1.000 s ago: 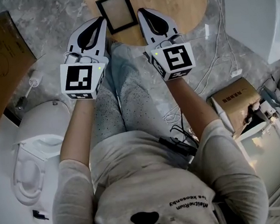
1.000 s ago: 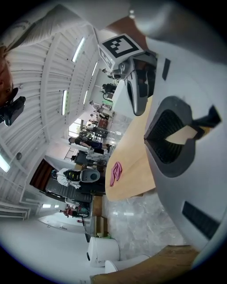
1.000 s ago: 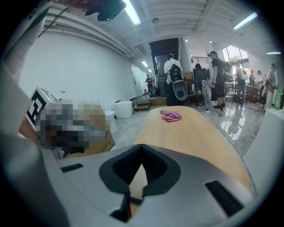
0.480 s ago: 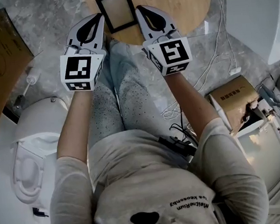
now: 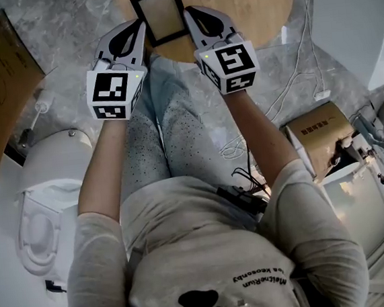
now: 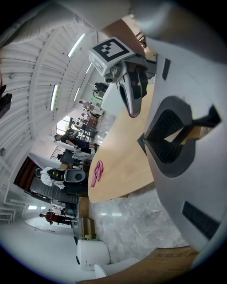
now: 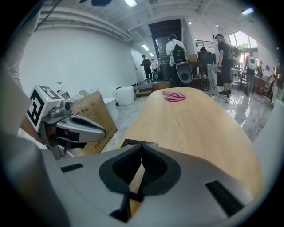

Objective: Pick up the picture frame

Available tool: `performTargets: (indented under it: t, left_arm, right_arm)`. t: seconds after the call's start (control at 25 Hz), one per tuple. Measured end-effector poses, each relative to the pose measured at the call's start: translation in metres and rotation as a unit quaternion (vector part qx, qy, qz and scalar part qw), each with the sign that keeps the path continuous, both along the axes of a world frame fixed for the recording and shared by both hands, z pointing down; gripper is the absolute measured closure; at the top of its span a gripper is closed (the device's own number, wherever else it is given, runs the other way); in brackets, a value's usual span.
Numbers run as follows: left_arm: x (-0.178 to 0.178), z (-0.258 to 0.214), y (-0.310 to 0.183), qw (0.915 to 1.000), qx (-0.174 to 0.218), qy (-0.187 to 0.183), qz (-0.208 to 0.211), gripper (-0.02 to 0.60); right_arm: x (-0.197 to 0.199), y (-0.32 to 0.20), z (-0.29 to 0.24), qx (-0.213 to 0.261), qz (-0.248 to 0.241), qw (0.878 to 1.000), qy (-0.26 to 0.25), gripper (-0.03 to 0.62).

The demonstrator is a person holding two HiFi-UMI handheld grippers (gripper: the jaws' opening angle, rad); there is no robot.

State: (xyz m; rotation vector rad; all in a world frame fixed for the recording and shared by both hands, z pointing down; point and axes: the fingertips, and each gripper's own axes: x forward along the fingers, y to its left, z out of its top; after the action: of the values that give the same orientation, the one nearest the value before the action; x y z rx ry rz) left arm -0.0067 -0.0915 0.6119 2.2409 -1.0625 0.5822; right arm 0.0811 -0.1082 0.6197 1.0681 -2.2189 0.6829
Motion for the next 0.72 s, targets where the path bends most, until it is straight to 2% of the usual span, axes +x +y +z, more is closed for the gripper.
performTargets:
  t: [0.28,0.32,0.4,0.56,0.72]
  left_arm:
    - [0.001,0.016,0.008,0.9995,-0.022,-0.012,0.019,0.572]
    - [0.000,0.019,0.009,0.9994,-0.025,-0.013,0.020,0.572]
    - [-0.002,0.023,0.009,0.9992,-0.030,-0.015,0.019,0.572]
    - [-0.006,0.034,0.008,0.9990,-0.040,-0.016,0.015,0.572]
    - [-0.006,0.041,0.009,0.9984,-0.051,-0.017,0.019,0.572]
  right_arm:
    - [0.000,0.004,0.024,-0.039,-0.014,0.999,0.016,0.582]
    - [0.001,0.005,0.027,-0.045,-0.016,0.999,0.018,0.575]
    - [0.002,0.007,0.036,-0.060,-0.016,0.998,0.023,0.516]
    - [0.006,0.007,0.051,-0.082,-0.015,0.996,0.034,0.505]
    - [0.005,0.007,0.063,-0.112,-0.006,0.993,0.022,0.473]
